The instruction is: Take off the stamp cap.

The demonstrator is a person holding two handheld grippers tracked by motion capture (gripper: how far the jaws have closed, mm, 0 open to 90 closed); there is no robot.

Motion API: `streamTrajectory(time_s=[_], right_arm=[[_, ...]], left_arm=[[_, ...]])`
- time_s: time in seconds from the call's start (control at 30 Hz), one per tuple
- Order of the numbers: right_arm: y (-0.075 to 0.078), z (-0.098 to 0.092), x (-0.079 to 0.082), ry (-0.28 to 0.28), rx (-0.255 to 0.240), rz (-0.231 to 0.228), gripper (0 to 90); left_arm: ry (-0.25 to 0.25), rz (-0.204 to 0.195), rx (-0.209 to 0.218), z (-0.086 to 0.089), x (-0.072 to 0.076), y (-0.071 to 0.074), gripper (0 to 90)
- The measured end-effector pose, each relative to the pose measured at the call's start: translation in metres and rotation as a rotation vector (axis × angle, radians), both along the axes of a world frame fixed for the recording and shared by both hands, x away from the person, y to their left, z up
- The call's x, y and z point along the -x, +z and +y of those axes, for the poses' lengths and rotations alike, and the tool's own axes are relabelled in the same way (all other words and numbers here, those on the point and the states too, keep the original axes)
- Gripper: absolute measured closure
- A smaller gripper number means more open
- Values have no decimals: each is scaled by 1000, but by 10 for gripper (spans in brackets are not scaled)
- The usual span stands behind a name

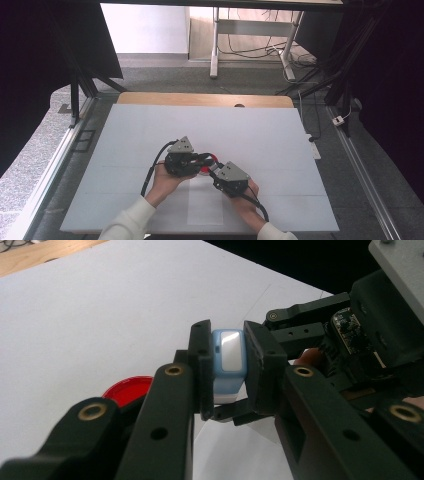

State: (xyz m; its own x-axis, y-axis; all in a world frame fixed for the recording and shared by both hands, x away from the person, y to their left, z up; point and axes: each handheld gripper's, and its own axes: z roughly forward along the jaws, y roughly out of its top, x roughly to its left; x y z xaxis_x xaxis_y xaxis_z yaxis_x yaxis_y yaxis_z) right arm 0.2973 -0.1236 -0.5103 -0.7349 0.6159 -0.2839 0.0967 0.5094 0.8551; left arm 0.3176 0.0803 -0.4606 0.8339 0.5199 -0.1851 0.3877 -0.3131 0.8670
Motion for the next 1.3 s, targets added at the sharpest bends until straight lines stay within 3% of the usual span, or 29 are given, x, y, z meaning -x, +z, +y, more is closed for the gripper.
streamTrajectory(time_s=[0.93, 1.3], right_arm=[[0, -1, 4, -4, 0, -35, 645], [0, -2, 5, -23, -35, -36, 646]], left_arm=[[7, 1, 12, 2, 1, 1, 751], [13, -3, 28, 2, 2, 2, 750]])
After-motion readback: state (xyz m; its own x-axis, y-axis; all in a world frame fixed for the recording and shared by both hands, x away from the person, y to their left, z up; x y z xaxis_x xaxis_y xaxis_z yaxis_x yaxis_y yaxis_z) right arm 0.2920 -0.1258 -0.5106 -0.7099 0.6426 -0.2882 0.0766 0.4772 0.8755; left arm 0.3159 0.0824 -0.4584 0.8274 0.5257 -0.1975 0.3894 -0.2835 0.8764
